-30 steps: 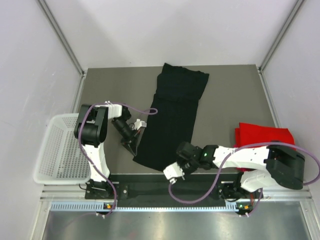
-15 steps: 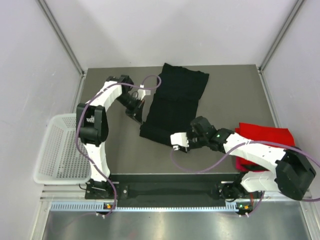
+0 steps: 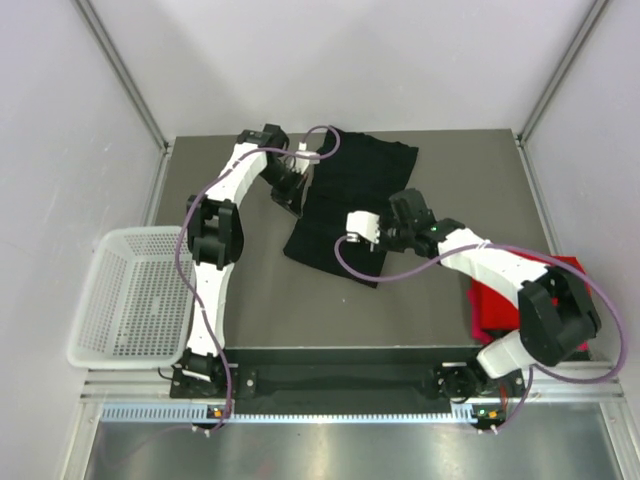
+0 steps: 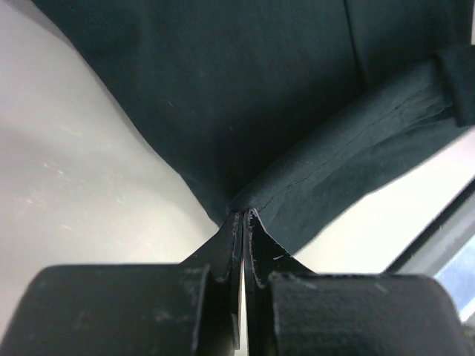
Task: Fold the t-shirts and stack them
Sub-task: Fold the tshirt
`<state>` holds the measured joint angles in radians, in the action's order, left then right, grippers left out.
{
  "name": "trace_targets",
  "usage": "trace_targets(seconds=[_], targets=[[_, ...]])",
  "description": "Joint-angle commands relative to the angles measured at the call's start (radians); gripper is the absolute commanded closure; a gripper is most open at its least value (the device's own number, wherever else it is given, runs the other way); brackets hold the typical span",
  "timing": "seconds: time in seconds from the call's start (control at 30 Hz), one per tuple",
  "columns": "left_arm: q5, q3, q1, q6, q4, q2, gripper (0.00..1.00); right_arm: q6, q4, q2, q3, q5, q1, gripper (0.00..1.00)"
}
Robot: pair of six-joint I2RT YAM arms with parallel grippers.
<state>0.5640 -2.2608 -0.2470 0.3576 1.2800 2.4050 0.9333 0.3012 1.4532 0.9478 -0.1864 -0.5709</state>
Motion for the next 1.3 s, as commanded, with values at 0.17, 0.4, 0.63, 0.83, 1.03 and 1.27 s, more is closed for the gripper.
trace_targets(seconds=[0.17, 0.4, 0.63, 0.83, 1.03, 1.27], targets=[[-0.036, -0.061, -0.001, -0.094, -0.199, 0.002, 1.0, -0.045, -0.085, 0.142, 0.138, -0.018, 0.062, 1.0], [-0.045, -0.135, -0.003, -0.117, -0.225, 0.074, 1.0, -0.063, -0.111, 0.246, 0.206, 0.005, 0.1, 1.0], [-0.059, -0.151, -0.002, -0.138, -0.281, 0.094, 1.0, -0.082, -0.131, 0.311, 0.259, 0.011, 0.135, 1.0], [-0.079, -0.183, -0.003, -0.152, -0.324, 0.109, 1.0, -0.097, -0.145, 0.349, 0.299, 0.018, 0.154, 1.0], [-0.087, -0.197, -0.003, -0.16, -0.352, 0.121, 1.0, -0.105, -0.162, 0.377, 0.321, 0.039, 0.166, 1.0], [-0.09, -0.212, -0.003, -0.17, -0.383, 0.137, 1.0, -0.117, -0.194, 0.415, 0.344, 0.067, 0.18, 1.0]])
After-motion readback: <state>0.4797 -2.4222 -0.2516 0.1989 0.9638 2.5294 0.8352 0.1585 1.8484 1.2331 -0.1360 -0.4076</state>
